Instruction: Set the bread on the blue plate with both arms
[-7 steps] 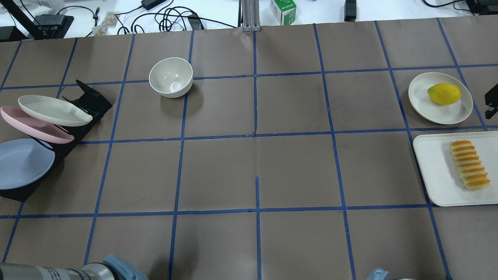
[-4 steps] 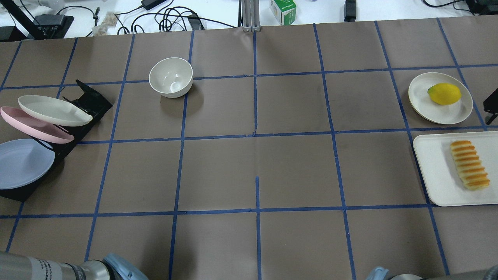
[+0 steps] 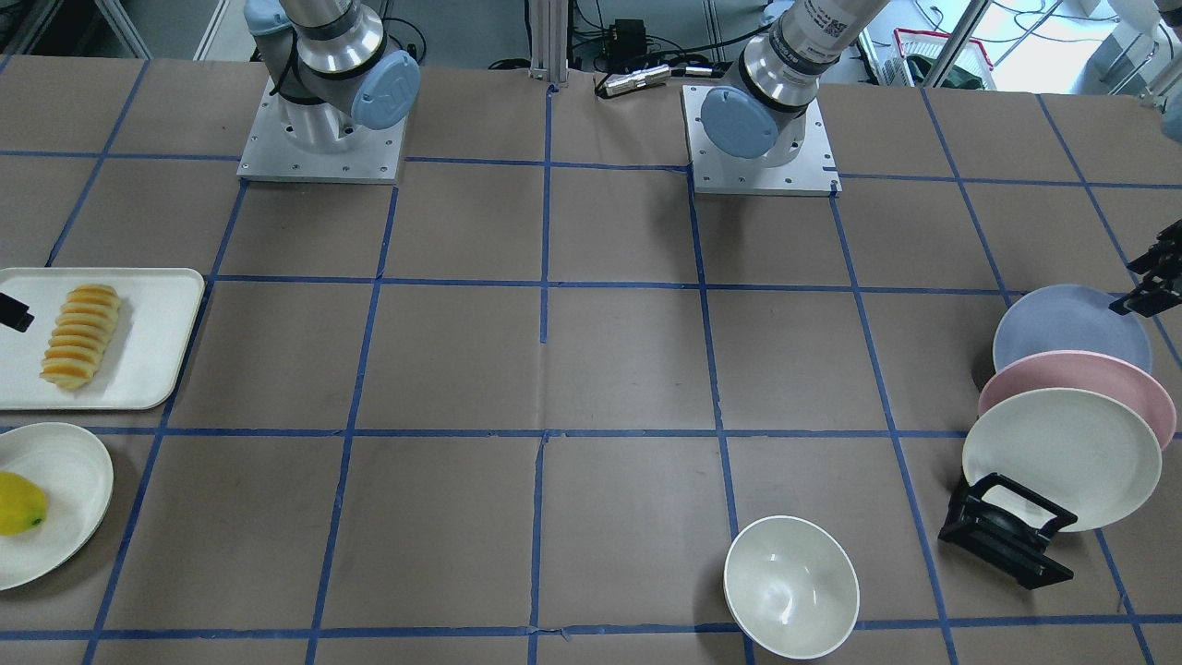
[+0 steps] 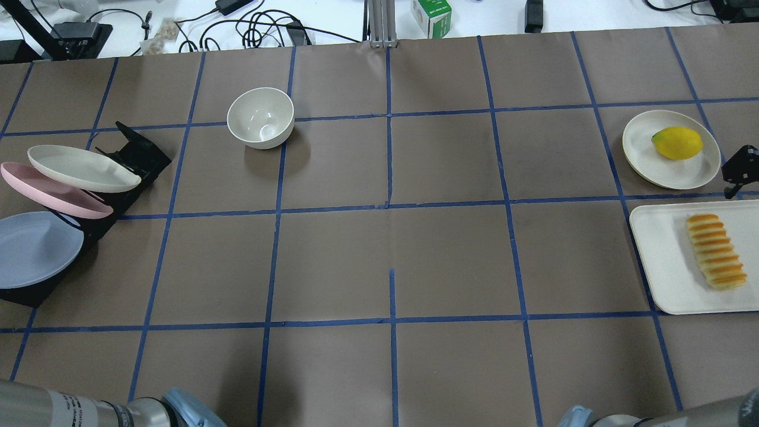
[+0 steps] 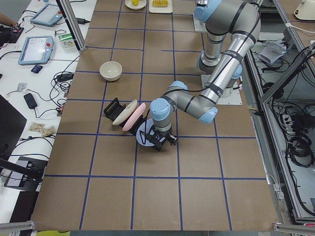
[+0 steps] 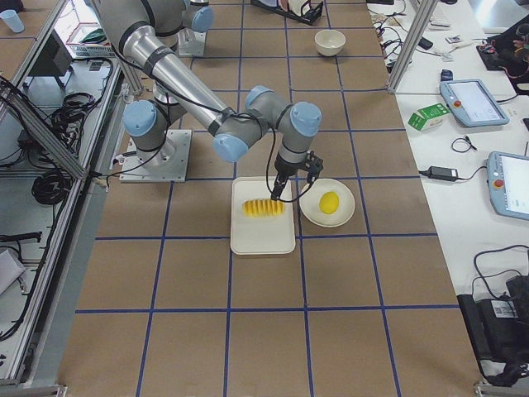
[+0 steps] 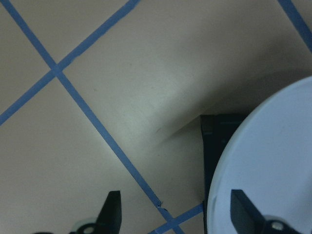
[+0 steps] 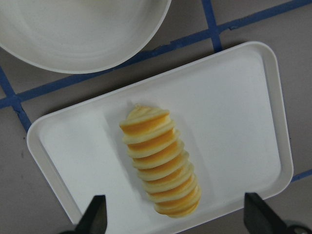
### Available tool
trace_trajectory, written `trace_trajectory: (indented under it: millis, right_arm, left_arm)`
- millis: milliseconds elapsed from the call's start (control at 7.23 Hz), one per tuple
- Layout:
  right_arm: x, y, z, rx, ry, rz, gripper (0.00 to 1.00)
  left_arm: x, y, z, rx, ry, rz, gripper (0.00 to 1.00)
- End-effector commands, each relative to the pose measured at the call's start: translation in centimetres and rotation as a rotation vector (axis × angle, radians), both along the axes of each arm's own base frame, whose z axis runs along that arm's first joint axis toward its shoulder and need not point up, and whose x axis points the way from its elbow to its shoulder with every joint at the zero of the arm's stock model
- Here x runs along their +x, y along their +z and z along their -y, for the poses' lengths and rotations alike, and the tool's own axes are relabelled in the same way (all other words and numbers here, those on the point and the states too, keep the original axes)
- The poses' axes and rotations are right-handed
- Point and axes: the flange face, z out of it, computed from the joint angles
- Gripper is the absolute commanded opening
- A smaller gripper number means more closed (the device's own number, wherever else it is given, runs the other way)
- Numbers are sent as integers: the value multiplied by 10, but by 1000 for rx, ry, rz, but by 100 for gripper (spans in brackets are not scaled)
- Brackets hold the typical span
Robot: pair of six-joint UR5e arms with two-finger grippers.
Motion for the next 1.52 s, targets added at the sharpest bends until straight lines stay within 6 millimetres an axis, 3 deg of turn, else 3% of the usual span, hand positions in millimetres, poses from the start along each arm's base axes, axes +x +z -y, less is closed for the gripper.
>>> trace_trajectory:
  millis: [0,138,277,553,691,1106,1383]
  right_arm:
    - [3,-24,-9,7,89,24,100]
    - [7,-36,-13,-18,92,4,100]
    - [8,-48,-17,-27,92,-5,100]
    - [14,-69,-25,-16,92,7,100]
    - [11,-70,-24,-29,81,19,100]
    - [3,-88,-24,-24,106,47,100]
    - [1,-97,-22,-21,114,51,100]
  left_arm:
    - [0,-19,3,23,-6,-32,79]
    - [0,-21,4,25,-7,-37,64]
    - [0,-17,7,-10,-5,-51,36]
    - [0,-16,10,-25,-7,-59,7]
    - [-1,-17,10,-24,-10,-63,0]
    - [-3,-11,11,-29,-21,-54,0]
    - [-20,15,22,-46,-72,-22,0]
